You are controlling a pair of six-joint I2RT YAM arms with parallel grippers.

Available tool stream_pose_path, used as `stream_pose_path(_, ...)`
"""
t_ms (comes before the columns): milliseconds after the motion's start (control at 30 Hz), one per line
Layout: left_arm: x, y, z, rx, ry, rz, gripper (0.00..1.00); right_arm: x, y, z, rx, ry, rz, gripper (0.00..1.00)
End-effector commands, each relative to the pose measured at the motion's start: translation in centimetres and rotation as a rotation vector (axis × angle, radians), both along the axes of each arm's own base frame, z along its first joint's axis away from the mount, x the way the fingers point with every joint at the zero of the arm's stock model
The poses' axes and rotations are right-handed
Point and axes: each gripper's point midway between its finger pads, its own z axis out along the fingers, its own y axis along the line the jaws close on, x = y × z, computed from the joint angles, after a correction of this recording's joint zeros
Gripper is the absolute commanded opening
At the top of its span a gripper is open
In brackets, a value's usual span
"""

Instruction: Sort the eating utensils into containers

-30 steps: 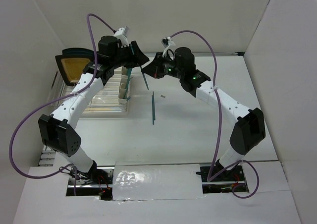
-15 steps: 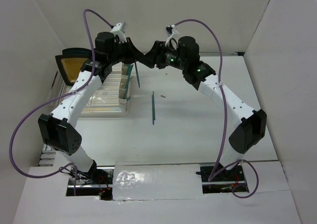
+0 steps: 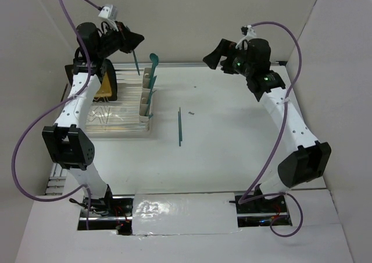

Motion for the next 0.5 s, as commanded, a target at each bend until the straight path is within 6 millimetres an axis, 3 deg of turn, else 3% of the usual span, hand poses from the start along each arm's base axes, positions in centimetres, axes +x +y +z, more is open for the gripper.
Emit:
stream_pose_path(0, -0.2, -1.9, 0.2, 0.096, -0.2, -0.148, 0.06, 0.9, 0.3, -4.4, -0.063, 0.075, 0.0, 1.0)
stream_pose_path(67, -0.3, -2.6, -2.5, 0.087, -0.174, -0.181, 0.06, 1.4, 0.2, -4.9, -0.077, 0.073, -0.006, 1.0)
stream_pose_path(100, -0.4, -2.8, -2.1, 0.089, -0.226, -0.19, 0.06, 1.7, 0.3, -4.9, -0.084, 0.067, -0.004, 1.0)
stream_pose_path(133, -0.2, -3.2, -2.7, 0.102, -0.261, -0.183, 0.06, 2.8, 0.1, -5.6, -0.104, 0.072, -0.015, 1.0)
stream_pose_path(167, -0.4, -3.8, -3.6, 0.112, -0.254, -0.196, 0.06, 2.7, 0.1, -5.8, -0.107, 0.081, -0.014, 1.0)
stream_pose_path(233, -0.4, -4.9, -3.7, 0.145, -0.327, -0.202, 0.06, 3.8, 0.3, -7.5, -0.125, 0.108, -0.004, 1.0)
stream_pose_path(267, -0.3, -4.9, -4.4, 0.148, -0.326, -0.2, 0.06, 3.8, 0.2, -6.9, -0.121, 0.097, -0.006, 1.0)
stream_pose_path(300, -0.2, -5.0, -3.9, 0.15, -0.37, -0.2, 0.06, 4.0, 0.2, -6.9, -0.117, 0.098, 0.001, 1.0)
stream_pose_path(367, 0.2, -5.0, -4.5, 0.152, -0.366, -0.201, 0.06, 4.9, 0.4, -8.9, -0.12, 0.133, 0.011, 1.0)
stream_pose_path(400, 0.4, -5.0, -4.5, 0.153, -0.37, -0.196, 0.06, 5.0, 0.3, -8.2, -0.11, 0.123, 0.012, 1.0)
stream_pose_path(467, 0.5, -5.2, -4.4, 0.159, -0.38, -0.207, 0.06, 5.3, 0.4, -9.1, -0.117, 0.139, 0.013, 1.0)
